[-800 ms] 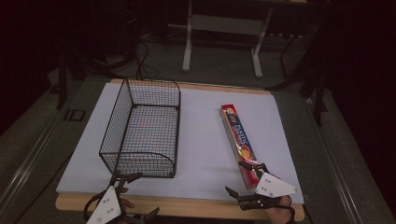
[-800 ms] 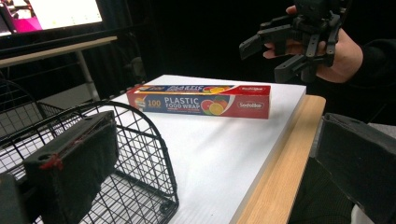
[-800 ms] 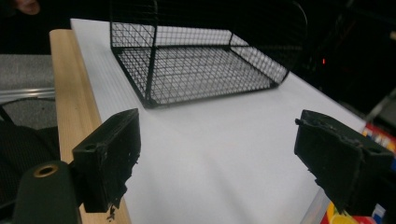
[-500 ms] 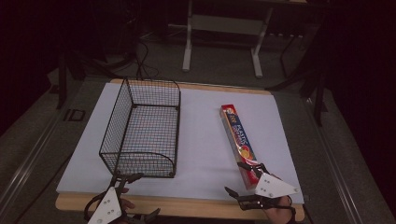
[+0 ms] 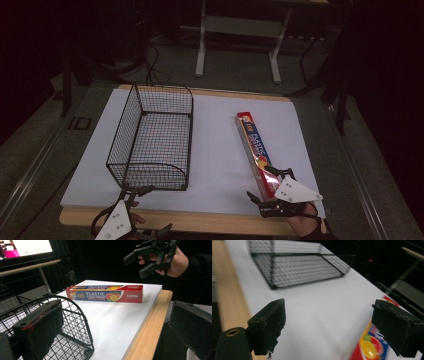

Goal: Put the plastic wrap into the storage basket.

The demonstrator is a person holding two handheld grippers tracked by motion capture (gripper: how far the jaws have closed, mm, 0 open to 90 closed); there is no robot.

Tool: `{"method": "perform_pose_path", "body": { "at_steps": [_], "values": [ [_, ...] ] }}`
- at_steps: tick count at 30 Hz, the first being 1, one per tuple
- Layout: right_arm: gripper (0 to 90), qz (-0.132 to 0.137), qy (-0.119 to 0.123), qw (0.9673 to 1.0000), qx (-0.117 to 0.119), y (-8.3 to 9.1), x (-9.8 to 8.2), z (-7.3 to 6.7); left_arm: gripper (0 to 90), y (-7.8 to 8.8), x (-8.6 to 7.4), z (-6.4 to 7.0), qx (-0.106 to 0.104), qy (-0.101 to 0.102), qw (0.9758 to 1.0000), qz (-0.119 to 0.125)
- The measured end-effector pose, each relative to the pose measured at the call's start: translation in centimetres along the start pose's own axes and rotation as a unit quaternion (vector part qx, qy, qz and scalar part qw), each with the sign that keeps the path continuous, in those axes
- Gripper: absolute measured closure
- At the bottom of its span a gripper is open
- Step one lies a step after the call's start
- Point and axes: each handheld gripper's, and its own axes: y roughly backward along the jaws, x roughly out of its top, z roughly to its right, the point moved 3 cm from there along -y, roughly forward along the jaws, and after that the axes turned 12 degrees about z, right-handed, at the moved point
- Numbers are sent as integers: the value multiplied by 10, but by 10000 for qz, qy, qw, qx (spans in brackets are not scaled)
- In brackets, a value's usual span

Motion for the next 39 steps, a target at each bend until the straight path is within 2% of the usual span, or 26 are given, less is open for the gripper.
{"method": "perform_pose_path", "body": {
  "at_steps": [1,3,4,6,8,11,14,16,19,21,24,27,29,33,35,37,39],
  "values": [
    [128,-93,-54,9999,-25,-2,-1,3,0,0,0,0,5,3,10000,4],
    [126,-71,109,9995,-296,-6,-4,5,0,0,0,0,11,5,10000,8],
    [126,-124,122,9993,-335,-7,-5,6,0,0,0,-1,14,14,10000,9],
    [126,-120,-14,9993,-364,-9,-7,8,0,0,0,-1,13,17,10000,5],
    [126,-212,9,9987,-462,-12,-9,10,0,0,0,-1,12,16,10000,7],
    [126,-326,-192,9975,-605,-13,-11,15,0,-1,0,0,8,0,10000,1],
    [125,-521,-386,9948,-787,-14,-14,23,0,-1,0,0,8,13,10000,0],
    [113,-639,-527,9933,-803,-15,-15,27,0,-1,0,-1,12,6,10000,-6],
    [109,-751,-550,9910,-967,-16,-17,32,0,-1,0,-1,7,-8,10000,-19],
    [109,-941,-777,9872,-1027,-17,-19,37,0,-2,0,-1,12,-15,10000,-25],
    [107,-1172,-1220,9797,-1072,-19,-24,45,0,-2,-1,-1,13,-16,10000,-33],
    [106,-1402,-1374,9741,-1119,-21,-28,49,0,-2,-1,-1,8,-12,10000,-47],
    [106,-1628,-1478,9689,-1134,-24,-32,51,0,-3,-1,-1,0,-11,10000,-48],
    [106,-1976,-1630,9607,-1070,-32,-38,54,0,-3,-2,-1,-15,-6,10000,-55],
    [106,-2177,-1704,9549,-1084,-37,-42,56,0,-3,-2,-1,-20,-7,10000,-58],
    [107,-2250,-1805,9514,-1078,-40,-44,58,0,-3,-1,-1,-25,-10,10000,-54],
    [107,-2389,-1869,9458,-1160,-43,-45,61,0,-3,-1,-1,-27,-5,10000,-54]
  ]
}}
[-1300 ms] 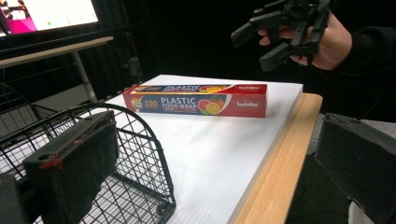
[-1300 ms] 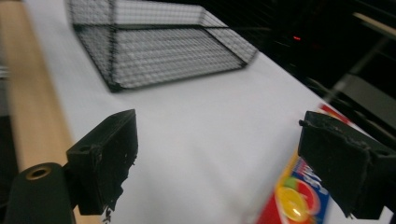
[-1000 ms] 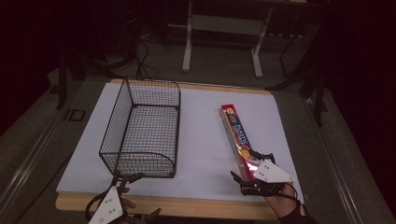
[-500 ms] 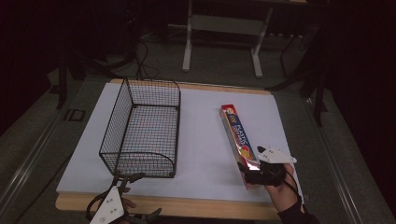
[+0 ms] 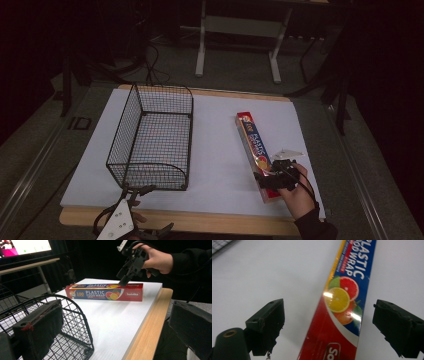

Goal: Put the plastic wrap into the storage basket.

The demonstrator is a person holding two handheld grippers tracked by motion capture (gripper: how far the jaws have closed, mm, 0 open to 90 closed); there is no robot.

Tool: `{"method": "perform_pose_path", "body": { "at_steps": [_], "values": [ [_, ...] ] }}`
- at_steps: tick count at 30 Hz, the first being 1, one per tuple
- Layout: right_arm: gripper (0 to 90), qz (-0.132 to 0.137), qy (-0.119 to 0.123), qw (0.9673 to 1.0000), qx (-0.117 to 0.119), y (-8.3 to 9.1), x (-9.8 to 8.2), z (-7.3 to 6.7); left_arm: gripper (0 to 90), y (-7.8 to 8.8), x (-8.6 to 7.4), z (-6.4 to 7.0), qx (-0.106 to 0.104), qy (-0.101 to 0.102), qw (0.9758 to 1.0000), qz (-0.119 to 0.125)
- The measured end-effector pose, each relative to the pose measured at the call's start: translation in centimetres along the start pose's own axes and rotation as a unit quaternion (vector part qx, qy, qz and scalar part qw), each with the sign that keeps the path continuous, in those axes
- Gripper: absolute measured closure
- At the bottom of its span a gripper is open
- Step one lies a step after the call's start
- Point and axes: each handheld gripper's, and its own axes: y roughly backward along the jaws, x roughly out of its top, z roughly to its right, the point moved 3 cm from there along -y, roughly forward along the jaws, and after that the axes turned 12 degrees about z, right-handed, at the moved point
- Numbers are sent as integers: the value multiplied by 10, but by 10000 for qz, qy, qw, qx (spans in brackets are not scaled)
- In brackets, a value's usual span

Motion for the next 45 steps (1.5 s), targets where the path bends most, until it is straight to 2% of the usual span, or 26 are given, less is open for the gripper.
{"method": "perform_pose_path", "body": {
  "at_steps": [2,4,8,12,13,18,20,23,29,33,40,45],
  "values": [
    [106,-160,-80,9998,-49,-4,2,2,0,0,0,0,-1,-6,10000,-1],
    [99,-359,-58,9993,-118,-7,5,3,0,0,0,0,-12,-2,10000,3],
    [99,-595,-267,9977,-176,-14,10,6,0,0,0,1,-27,-15,10000,8],
    [99,-941,-452,9945,-119,-22,15,9,0,0,0,1,-32,-12,10000,10],
    [99,-1087,-471,9929,-97,-25,15,11,0,-1,0,1,-34,-8,10000,8],
    [128,-1471,-559,9874,-150,-33,21,14,0,-1,0,1,-43,-28,10000,4],
    [135,-1491,-589,9869,-179,-35,23,15,0,-1,0,1,-44,-34,10000,0],
    [150,-1672,-612,9838,-194,-40,27,18,0,-1,0,1,-54,-34,10000,1],
    [154,-1862,-893,9784,-92,-50,29,25,0,-1,0,1,-66,-38,10000,-6],
    [164,-1949,-947,9762,-104,-56,30,26,0,-2,0,1,-71,-31,10000,-14],
    [189,-2121,-1135,9704,-208,-74,35,31,0,-3,-1,1,-87,-40,10000,-20],
    [190,-2275,-1143,9667,-276,-85,41,31,0,-2,-1,0,-83,-36,10000,-12]
  ]
}}
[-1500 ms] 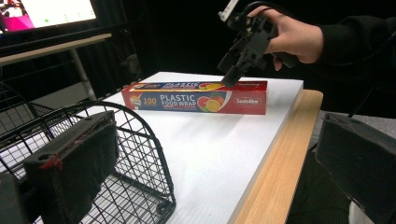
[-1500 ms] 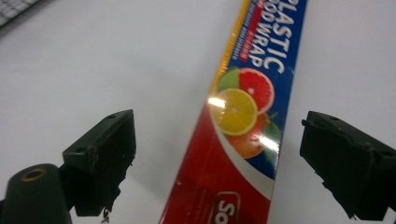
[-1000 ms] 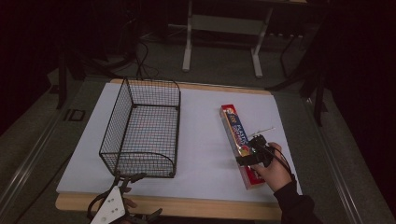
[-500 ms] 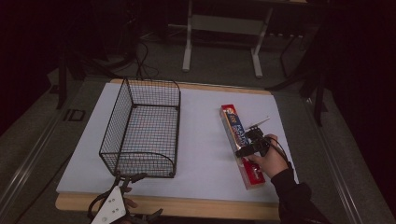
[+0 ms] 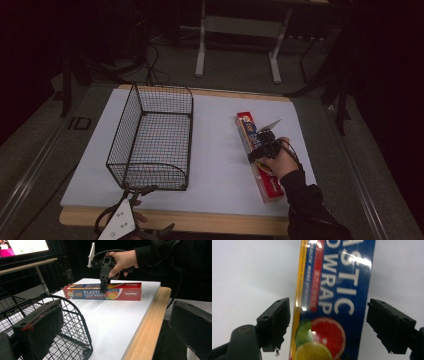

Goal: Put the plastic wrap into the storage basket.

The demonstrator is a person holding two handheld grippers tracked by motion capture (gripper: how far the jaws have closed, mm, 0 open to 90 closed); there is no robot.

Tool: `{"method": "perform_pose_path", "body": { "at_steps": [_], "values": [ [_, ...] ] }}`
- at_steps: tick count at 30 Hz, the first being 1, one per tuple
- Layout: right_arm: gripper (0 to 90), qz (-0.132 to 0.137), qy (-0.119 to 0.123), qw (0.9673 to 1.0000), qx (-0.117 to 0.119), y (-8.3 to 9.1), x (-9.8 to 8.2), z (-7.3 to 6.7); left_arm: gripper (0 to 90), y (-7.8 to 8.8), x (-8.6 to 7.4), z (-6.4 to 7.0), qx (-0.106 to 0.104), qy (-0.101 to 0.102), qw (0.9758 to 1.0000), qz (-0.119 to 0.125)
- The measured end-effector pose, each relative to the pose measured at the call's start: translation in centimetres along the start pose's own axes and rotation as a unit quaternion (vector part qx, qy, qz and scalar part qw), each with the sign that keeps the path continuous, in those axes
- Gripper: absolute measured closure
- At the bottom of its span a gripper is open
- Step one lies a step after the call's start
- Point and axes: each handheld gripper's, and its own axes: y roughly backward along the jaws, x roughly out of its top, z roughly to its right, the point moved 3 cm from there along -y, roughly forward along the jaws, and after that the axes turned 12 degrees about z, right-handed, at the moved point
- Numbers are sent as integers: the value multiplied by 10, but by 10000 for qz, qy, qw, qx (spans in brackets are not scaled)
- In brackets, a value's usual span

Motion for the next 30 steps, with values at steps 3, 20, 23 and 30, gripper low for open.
{"method": "perform_pose_path", "body": {
  "at_steps": [3,20,23,30],
  "values": [
    [190,-35,-50,10000,-57,-3,5,0,0,0,0,0,-2,-7,10000,-15],
    [351,-542,-174,9983,-98,-20,13,-2,0,-1,-1,0,-15,-31,10000,-41],
    [372,-580,-199,9980,-180,-20,14,-3,0,-2,-1,0,-14,-43,10000,-43],
    [391,-576,-239,9978,-203,-14,16,-2,0,-2,-1,0,-27,-39,10000,-56]
  ]
}}
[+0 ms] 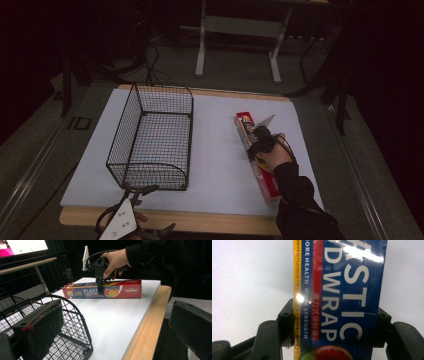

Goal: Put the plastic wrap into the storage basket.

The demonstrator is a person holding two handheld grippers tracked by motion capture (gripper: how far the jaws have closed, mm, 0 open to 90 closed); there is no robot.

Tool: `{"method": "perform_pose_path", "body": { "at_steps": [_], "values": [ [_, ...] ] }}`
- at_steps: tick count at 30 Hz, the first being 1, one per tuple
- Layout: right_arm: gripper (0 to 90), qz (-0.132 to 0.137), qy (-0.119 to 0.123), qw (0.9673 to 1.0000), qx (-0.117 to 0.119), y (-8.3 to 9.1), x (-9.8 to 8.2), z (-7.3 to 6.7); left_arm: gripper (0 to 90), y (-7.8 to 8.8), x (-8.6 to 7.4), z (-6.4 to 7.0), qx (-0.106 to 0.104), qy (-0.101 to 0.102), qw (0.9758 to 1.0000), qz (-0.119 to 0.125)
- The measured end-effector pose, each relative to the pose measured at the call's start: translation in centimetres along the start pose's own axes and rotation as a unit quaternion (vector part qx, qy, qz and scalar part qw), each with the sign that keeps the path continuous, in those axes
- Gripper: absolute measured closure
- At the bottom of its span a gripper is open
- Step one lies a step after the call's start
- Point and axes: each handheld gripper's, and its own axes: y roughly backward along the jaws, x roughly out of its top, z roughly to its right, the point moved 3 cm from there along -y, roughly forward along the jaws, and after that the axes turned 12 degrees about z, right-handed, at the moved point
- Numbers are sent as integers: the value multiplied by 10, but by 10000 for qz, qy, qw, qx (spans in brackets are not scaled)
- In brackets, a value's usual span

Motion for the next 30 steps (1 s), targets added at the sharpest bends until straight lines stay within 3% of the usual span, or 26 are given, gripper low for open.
{"method": "perform_pose_path", "body": {
  "at_steps": [15,22,30],
  "values": [
    [393,549,70,9984,-78,43,22,3,0,-2,-1,0,-36,-9,10000,-15],
    [393,758,133,9970,-77,63,34,-2,0,-2,0,0,-40,-17,10000,-13],
    [393,989,270,9947,-28,82,48,-18,0,-2,0,0,-36,-19,10000,-7]
  ]
}}
